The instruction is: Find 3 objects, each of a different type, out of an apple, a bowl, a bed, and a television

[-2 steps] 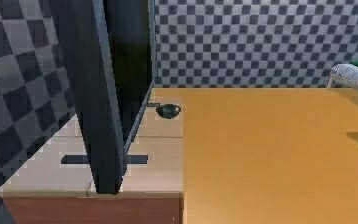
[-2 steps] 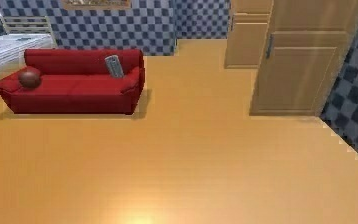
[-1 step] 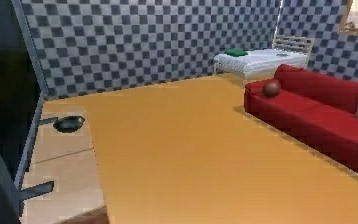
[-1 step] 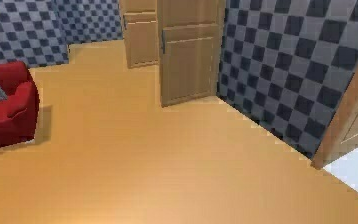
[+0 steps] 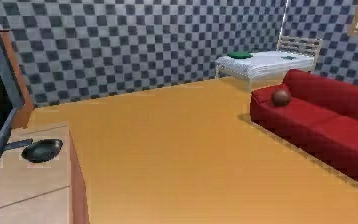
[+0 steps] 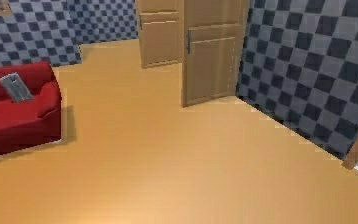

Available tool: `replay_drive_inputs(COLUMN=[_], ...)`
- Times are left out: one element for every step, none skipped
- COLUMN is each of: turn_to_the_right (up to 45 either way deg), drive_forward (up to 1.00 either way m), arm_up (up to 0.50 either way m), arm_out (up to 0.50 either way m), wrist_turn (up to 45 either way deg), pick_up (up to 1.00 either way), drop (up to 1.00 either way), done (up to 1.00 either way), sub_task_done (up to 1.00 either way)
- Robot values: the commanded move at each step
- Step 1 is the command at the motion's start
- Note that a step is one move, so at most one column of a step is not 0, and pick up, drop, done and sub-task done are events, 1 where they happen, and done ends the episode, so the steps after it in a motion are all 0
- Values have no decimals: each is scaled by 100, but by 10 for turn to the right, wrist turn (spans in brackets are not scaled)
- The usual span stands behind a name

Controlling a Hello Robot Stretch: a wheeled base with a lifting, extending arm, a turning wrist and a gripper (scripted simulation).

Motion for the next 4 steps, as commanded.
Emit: replay_drive_inputs(turn_to_the_right=[-360,0,450,210], drive_forward=[0,0,0,0], arm_up=[0,0,0,0], arm_out=[0,0,0,0], wrist_turn=[0,0,0,0], pick_up=[0,0,0,0], drop=[0,0,0,0], done=[0,0,0,0], sub_task_done=[0,100,0,0])
